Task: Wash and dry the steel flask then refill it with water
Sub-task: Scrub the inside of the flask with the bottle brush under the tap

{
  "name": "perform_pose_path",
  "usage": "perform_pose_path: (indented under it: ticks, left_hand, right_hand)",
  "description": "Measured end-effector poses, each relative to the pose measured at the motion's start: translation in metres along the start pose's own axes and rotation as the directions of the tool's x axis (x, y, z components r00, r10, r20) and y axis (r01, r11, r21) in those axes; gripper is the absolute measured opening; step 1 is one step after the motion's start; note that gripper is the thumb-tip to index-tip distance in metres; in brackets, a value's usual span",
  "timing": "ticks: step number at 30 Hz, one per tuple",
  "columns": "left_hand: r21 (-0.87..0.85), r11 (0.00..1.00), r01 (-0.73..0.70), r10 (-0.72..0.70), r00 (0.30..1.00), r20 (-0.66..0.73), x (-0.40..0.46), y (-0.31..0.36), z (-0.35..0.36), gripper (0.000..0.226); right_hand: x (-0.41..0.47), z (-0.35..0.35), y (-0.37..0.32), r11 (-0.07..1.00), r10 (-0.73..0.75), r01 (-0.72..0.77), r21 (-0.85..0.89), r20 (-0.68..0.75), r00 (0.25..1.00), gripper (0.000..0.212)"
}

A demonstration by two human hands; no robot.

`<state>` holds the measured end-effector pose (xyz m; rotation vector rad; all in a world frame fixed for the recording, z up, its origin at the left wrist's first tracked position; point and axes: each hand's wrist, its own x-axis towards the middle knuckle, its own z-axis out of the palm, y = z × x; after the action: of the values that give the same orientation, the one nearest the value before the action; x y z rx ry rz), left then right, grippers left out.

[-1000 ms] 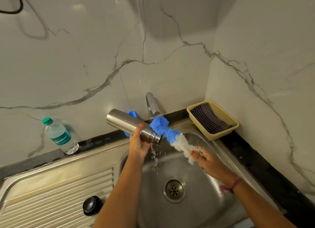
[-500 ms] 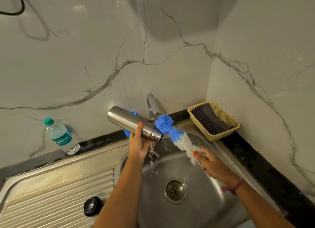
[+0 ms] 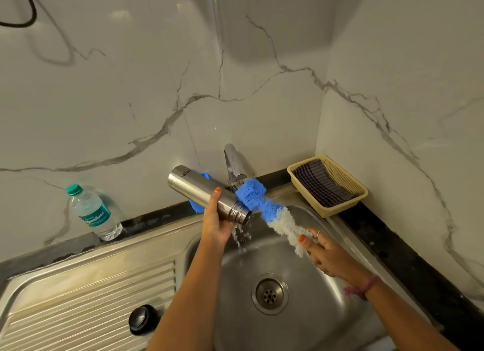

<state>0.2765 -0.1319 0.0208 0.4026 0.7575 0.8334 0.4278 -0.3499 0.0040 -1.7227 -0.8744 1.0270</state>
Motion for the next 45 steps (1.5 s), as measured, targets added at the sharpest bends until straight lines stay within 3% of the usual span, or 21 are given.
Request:
perform_pose_path:
  ticks: [5,9,14,20,26,31,40,45]
  left_hand:
    - [0.042,0.999,-0.018,0.017,1.0,0.011,-0.003,0.0,0.005,0.057]
    - [0.028,1.0,-0.006,0.004,0.997,0.078,0.001,0.002,0.008,0.063]
    - [0.047,0.999,0.009,-0.012,0.998,0.068,0.005,-0.001,0.007,0.053]
    - [0.063,0.998,0.001,-0.006,0.997,0.077,0.002,-0.005,0.002,0.052]
    - [0.032,0.999,-0.011,0.008,0.995,0.099,0.006,-0.005,0.003,0.053]
    - [0.004,1.0,-0.021,0.021,0.994,0.104,0.005,-0.007,0.008,0.044]
    - [-0.019,1.0,0.022,-0.019,0.992,0.128,0.008,-0.015,0.008,0.048]
    - [0.085,0.995,0.052,-0.062,0.99,0.123,0.003,-0.02,0.011,0.062]
  right_hand:
    - [0.001,-0.004,0.002,0.991,-0.005,-0.002,-0.136,-0.048,0.999,0.026]
    - [-0.005,-0.007,0.0,0.999,0.034,-0.032,0.041,-0.034,0.999,0.024]
    - [-0.009,-0.008,-0.003,0.996,0.029,-0.027,0.085,-0.031,0.999,0.022]
    - [-0.005,-0.013,0.002,0.992,-0.01,0.0,-0.123,-0.079,0.997,0.028]
    - [-0.005,-0.017,-0.004,0.991,-0.059,0.049,-0.128,-0.074,0.995,0.018]
    - [-0.005,-0.018,0.002,0.993,-0.067,0.06,-0.102,-0.059,0.996,0.029]
    - [-0.004,-0.02,0.002,0.988,-0.088,0.074,-0.137,-0.1,0.991,0.02]
    - [-0.009,-0.018,0.003,0.984,-0.099,0.08,-0.159,-0.118,0.988,0.024]
